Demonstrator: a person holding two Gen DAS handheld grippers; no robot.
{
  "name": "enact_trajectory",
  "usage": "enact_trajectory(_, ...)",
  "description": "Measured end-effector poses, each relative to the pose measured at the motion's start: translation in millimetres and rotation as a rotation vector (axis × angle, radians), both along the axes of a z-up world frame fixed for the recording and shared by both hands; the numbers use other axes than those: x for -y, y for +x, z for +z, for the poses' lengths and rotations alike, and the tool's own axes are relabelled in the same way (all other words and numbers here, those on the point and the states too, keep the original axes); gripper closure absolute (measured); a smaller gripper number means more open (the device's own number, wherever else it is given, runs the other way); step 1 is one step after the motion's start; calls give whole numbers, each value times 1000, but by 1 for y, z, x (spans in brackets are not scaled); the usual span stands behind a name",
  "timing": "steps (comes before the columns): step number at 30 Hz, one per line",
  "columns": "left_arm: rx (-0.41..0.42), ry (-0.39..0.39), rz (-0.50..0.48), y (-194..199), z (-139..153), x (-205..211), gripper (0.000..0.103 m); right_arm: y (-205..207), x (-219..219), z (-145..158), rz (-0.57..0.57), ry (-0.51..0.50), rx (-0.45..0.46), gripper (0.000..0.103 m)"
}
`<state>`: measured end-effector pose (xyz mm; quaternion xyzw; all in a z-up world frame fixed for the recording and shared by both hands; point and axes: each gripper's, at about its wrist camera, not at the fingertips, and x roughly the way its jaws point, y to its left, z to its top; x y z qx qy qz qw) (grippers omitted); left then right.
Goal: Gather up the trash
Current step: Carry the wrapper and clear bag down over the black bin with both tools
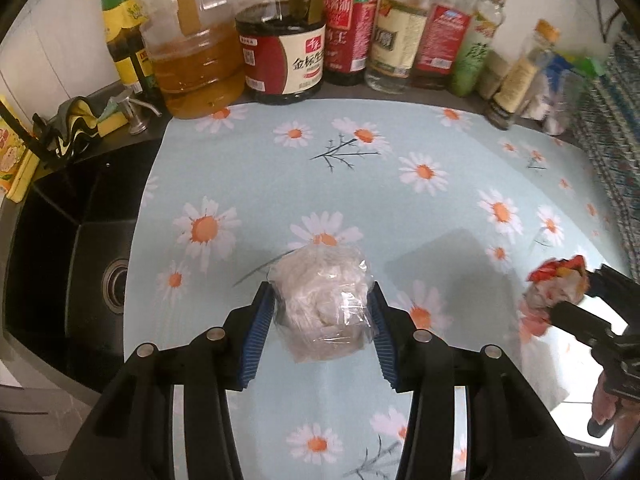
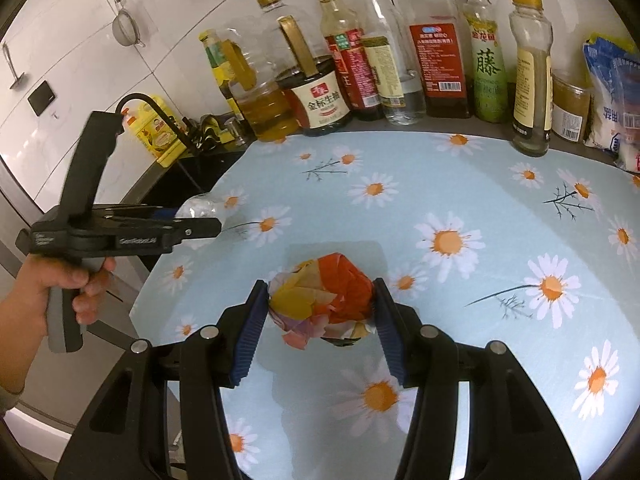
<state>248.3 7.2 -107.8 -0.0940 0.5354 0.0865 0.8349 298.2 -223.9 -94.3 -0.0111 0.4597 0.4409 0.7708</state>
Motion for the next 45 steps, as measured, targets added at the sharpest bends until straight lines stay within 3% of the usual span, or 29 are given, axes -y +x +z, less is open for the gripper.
enact_trajectory(12, 111, -71, -94, -82, 37, -6, 58, -70, -15, 21, -103, -28, 47, 50)
enact_trajectory(22, 142, -103, -173, -149, 45, -13, 58, -139, -35, 29, -148, -41, 59, 50)
enact_trajectory(32, 141, -159, -238, -206, 33, -19, 58, -207, -55, 23, -181, -81, 46, 50)
enact_trajectory(45, 41, -223, -275, -255, -17, -27, 58, -268, -71, -27, -223, -136, -78, 50)
